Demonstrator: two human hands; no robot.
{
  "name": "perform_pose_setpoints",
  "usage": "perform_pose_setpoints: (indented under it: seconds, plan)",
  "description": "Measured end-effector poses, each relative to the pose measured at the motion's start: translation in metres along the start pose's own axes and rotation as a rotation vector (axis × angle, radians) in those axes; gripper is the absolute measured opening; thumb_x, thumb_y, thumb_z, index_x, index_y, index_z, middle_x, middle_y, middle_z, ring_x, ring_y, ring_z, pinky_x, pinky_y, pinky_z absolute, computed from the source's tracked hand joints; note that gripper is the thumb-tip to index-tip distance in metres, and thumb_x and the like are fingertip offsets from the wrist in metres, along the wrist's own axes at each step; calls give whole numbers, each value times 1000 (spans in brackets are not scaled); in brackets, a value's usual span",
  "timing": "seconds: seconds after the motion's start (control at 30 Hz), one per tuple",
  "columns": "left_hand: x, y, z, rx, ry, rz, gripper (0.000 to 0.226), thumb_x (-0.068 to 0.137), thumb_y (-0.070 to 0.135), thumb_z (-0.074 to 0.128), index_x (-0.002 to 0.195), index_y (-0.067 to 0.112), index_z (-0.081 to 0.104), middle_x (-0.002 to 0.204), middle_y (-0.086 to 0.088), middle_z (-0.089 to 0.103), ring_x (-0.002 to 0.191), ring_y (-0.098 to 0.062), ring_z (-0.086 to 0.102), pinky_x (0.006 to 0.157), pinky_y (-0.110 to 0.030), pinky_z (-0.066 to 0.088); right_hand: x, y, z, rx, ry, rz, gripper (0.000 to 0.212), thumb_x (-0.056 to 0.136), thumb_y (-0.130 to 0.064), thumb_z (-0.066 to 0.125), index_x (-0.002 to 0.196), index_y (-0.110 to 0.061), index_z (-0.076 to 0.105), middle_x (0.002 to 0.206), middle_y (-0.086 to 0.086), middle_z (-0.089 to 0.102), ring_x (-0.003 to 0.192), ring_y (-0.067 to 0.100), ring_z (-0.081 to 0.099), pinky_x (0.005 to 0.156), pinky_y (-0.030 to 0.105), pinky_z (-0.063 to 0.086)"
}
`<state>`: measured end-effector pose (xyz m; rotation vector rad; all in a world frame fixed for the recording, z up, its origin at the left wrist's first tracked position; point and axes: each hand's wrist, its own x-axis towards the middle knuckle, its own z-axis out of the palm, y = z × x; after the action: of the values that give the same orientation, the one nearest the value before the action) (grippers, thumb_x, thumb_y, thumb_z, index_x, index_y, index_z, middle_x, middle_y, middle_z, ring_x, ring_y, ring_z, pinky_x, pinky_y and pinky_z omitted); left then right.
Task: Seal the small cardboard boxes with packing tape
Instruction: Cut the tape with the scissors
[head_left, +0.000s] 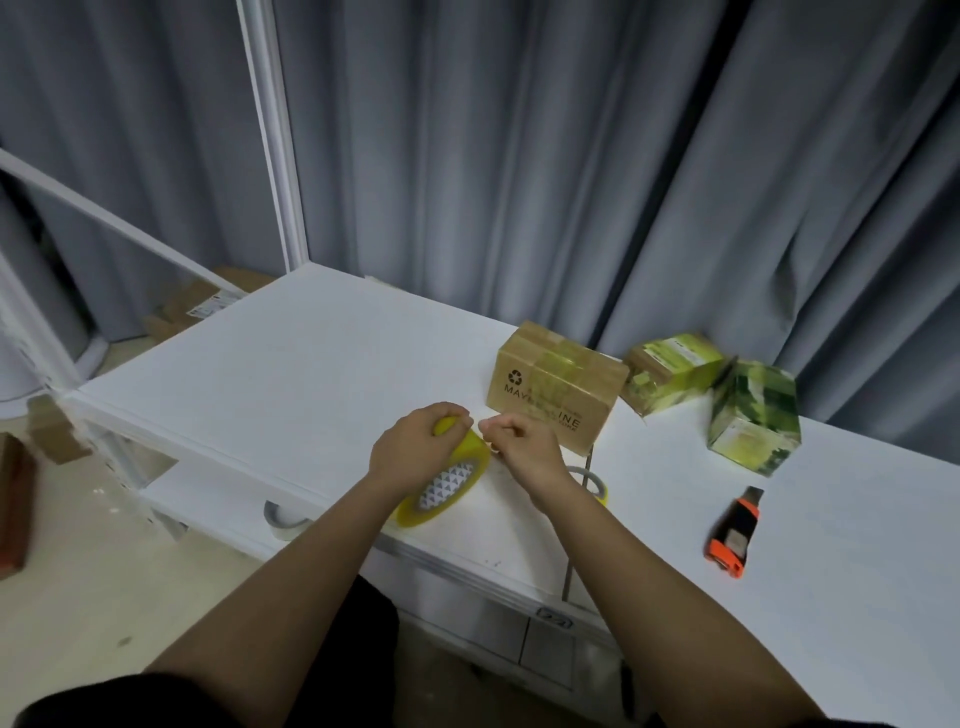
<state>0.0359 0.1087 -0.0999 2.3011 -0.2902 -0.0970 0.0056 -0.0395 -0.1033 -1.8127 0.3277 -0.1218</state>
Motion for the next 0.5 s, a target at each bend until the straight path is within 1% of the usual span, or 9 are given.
perform_pose_setpoints:
  seconds: [0.07, 0.17, 0.2, 0.23, 0.27, 0.33, 0.37, 0.43, 0.5]
  plan:
    - [-7, -1, -2, -31, -22, 27, 41, 89, 59, 47, 124, 38, 54, 129, 12, 57, 100, -6, 50, 81, -26, 37, -4, -2, 1, 21, 52, -19, 12, 85, -17, 70, 73, -18, 71, 77, -7, 69, 77, 11, 62, 84, 34, 52]
    - [-14, -6, -14, -82, -152, -3, 74, 82, 62, 56, 144, 28, 34, 141, 4, 47, 122, -17, 49, 90, -26, 36, -8, -3, -2, -69, 76, -120, 15, 86, -15, 69, 73, -23, 71, 75, -12, 68, 75, 4, 63, 78, 25, 50]
    - [-15, -8, -19, -73, -203, -19, 78, 81, 61, 59, 145, 24, 34, 141, 2, 46, 124, -17, 47, 91, -25, 36, -9, -4, -2, -104, 81, -161, 18, 86, -15, 68, 71, -26, 70, 73, -14, 67, 71, -1, 61, 75, 22, 49]
    - [-15, -10, -22, -64, -234, -20, 75, 79, 60, 62, 140, 22, 40, 137, 1, 50, 119, -15, 50, 88, -23, 37, -10, -6, -1, -132, 89, -196, 21, 87, -16, 68, 69, -28, 68, 71, -15, 66, 69, -4, 60, 72, 20, 48]
    - [-14, -12, -24, -69, -239, 1, 65, 79, 59, 64, 131, 23, 50, 128, 4, 57, 110, -12, 54, 82, -21, 40, -10, -7, 1, -149, 100, -223, 23, 87, -16, 67, 68, -30, 67, 69, -15, 65, 67, -5, 59, 69, 17, 47]
    - [-13, -14, -28, -82, -200, 60, 46, 78, 55, 67, 114, 26, 59, 107, 8, 65, 97, -11, 60, 71, -18, 42, -10, -11, 7, -147, 142, -266, 27, 88, -15, 66, 66, -32, 63, 67, -16, 64, 65, -7, 57, 64, 12, 42]
    - [-9, -15, -31, -49, -168, 80, 47, 79, 52, 69, 116, 25, 59, 105, 7, 65, 98, -14, 60, 71, -20, 43, -9, -13, 10, -133, 160, -288, 29, 88, -14, 65, 66, -32, 62, 67, -16, 63, 64, -8, 56, 62, 10, 40]
    - [1, -21, -39, 127, -73, 116, 58, 81, 47, 69, 128, 18, 52, 119, -1, 62, 109, -21, 57, 81, -27, 43, -8, -14, 19, -115, 149, -319, 28, 87, -12, 65, 66, -31, 63, 68, -15, 64, 66, -7, 57, 62, 8, 39]
    - [14, -29, -44, 255, 11, 152, 65, 82, 46, 67, 135, 13, 47, 133, -6, 55, 121, -23, 51, 92, -29, 38, -8, -11, 29, -94, 115, -310, 25, 87, -10, 64, 70, -28, 68, 72, -15, 67, 71, -3, 60, 66, 11, 42]
